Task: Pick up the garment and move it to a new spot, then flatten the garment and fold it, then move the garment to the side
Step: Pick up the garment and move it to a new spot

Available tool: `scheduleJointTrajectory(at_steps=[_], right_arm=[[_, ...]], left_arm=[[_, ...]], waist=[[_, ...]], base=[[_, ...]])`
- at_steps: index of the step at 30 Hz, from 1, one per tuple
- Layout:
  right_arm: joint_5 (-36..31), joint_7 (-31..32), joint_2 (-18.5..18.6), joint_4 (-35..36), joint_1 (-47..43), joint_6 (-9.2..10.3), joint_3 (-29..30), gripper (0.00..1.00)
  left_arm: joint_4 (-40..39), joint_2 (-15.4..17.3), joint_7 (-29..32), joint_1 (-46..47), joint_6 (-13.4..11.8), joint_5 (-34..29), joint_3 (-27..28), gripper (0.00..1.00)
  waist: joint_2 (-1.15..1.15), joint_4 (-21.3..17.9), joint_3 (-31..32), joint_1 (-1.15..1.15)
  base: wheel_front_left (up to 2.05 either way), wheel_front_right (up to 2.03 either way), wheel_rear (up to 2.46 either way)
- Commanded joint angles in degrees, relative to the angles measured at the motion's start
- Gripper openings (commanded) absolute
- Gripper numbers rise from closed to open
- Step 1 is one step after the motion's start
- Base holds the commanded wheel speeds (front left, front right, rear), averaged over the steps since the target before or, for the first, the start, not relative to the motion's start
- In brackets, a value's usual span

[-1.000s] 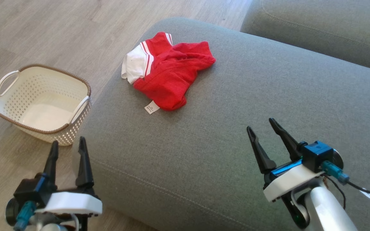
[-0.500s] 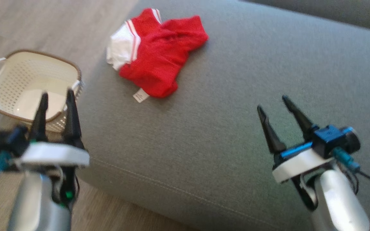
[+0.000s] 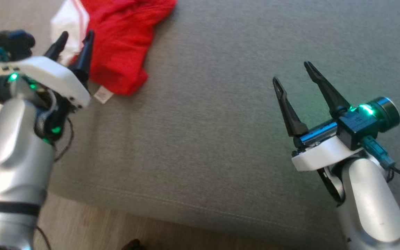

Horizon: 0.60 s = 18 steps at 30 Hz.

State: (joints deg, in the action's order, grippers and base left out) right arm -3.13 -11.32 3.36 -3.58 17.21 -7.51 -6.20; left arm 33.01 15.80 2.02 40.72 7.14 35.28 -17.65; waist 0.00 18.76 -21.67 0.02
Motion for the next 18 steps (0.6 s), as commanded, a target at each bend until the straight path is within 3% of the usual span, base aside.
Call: scheduleJointTrajectory(at_steps=[1, 8, 17, 18], right_arm=[[-0.65, 0.54, -0.46, 3.39, 1.83, 0.02, -1.86, 1.0], [-0.57, 1.82, -0.46, 7.31, 2.63, 0.02, -2.1, 1.0], [-0.75, 2.02, -0.47, 9.16, 3.47, 0.02, -2.22, 1.0], [-0.7, 1.91, -0.47, 9.14, 3.52, 0.02, -2.22, 1.0]], left_arm=[[1.82, 4.95, 1.17, 4.43, 0.34, -0.6, 0.44, 1.0], [12.87, 6.31, 3.63, 11.79, 0.34, -0.81, -1.92, 1.0], [23.34, 6.42, 9.16, 18.77, 0.35, 3.84, -3.56, 1.0], [24.06, 6.32, 9.8, 19.12, 0.35, 4.44, -3.81, 0.92]], waist=[[0.0, -3.03, -2.4, -0.02], [0.0, -6.12, -5.55, -0.02], [0.0, -8.32, -8.7, -0.02], [0.0, -8.43, -8.79, -0.02]], base=[[0.0, 0.0, 0.0], [0.0, 0.0, 0.0], [0.0, 0.0, 0.0], [0.0, 0.0, 0.0]])
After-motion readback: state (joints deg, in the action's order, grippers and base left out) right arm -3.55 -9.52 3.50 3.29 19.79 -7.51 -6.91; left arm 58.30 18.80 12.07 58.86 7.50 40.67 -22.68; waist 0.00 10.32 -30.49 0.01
